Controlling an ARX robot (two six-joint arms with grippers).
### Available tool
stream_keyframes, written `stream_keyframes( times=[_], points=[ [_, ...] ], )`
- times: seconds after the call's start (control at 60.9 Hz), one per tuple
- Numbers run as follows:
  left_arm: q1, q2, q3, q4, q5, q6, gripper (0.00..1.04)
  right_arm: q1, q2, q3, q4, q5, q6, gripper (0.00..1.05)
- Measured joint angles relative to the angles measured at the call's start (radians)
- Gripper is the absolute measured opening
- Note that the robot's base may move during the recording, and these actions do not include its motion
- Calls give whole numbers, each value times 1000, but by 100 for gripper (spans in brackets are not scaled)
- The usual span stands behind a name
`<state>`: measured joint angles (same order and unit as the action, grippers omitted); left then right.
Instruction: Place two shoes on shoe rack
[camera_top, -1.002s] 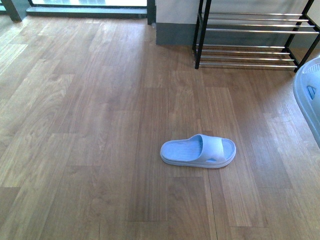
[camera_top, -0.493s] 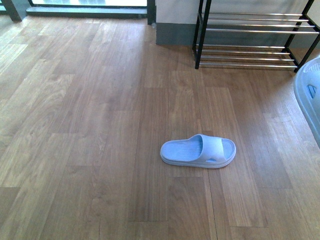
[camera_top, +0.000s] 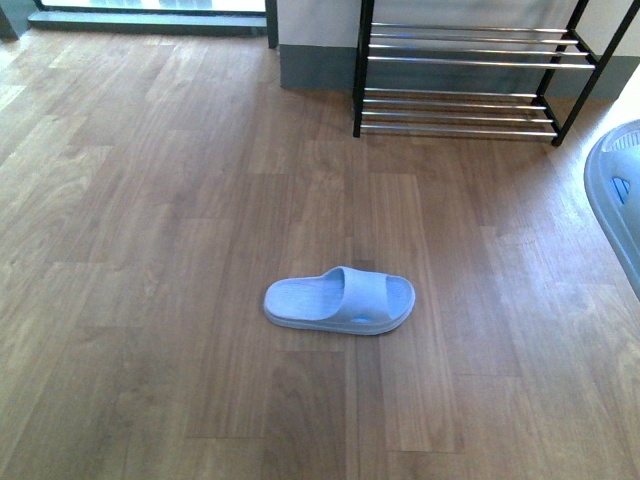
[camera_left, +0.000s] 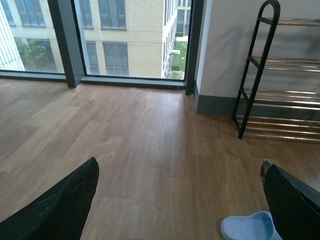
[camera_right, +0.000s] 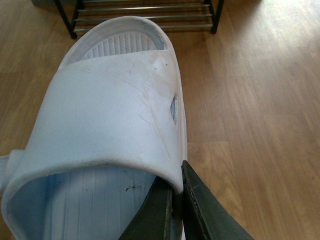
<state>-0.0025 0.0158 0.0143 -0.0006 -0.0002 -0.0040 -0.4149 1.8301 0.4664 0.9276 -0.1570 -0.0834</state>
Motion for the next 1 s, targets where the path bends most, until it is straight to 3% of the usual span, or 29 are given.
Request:
stream_keyframes(
  times=[0.657,0.674,0.756,0.772,0.838,1.002],
  points=[
    [0,0,0,0,0,0,95,-6,0,3,0,2,0,2],
    [-2,5,2,-5,-13,-3,95,-6,0,3,0,2,0,2],
    [-55,181,85,-183,-279,-10,95,-6,0,3,0,4,0,2],
    [-52,209,89,-181,-289,-2,95,-6,0,3,0,3,0,2],
    [-16,378,90,-101,-296,64,95,-6,0,3,0,2,0,2],
    [104,890,71,359,-132,340,95,-5,0,3,0,2,0,2]
  ],
)
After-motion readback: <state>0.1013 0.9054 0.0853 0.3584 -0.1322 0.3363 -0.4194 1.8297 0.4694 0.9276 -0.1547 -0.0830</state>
